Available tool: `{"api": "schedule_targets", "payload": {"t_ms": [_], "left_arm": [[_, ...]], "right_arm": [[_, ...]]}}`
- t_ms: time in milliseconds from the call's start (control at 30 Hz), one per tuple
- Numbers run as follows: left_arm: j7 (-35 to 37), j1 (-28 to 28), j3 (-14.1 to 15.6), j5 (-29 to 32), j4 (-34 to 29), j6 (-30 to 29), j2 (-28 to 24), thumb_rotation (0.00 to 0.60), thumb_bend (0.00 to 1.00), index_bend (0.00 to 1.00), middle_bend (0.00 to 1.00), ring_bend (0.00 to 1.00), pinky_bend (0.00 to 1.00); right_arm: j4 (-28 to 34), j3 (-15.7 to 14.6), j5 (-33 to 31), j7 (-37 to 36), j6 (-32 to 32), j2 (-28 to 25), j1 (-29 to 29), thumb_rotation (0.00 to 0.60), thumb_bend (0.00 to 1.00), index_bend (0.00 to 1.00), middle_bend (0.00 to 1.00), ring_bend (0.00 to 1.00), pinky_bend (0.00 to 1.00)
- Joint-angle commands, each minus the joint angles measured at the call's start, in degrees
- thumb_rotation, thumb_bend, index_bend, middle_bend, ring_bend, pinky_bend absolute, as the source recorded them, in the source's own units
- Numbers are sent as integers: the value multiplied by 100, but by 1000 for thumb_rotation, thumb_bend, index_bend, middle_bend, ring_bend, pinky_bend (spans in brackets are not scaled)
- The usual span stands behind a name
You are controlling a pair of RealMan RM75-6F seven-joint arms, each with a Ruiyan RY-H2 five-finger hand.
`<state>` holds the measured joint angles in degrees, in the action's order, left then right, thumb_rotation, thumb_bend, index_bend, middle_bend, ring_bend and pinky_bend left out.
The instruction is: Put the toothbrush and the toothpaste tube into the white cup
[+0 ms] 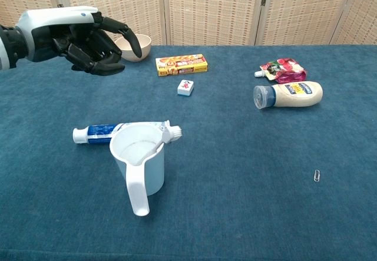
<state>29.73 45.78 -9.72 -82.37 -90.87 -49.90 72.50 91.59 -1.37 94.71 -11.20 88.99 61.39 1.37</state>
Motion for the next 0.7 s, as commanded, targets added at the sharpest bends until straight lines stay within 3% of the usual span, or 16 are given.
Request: {"api": "schedule_targets", "payload": {"t_ms": [33,333,700], "left_arm": [[-1093,275,-126,742,393,449,229,600,432,420,799,751,888],[-2489,744,114,1689,873,1299,770,600,413,372,799,753,887],[-3679,1094,368,2543,1075,1527,1066,600,381,283,799,757,887]], "right_arm": [[-4,2,-10,-2,1,1,-3,600,255,56,152,144,77],[-33,3,-57,-34,-24,-1,-11,600,255,55,153,144,77],[-83,6,-105,-80,-63,18,-12,600,255,56,156,144,77]]}}
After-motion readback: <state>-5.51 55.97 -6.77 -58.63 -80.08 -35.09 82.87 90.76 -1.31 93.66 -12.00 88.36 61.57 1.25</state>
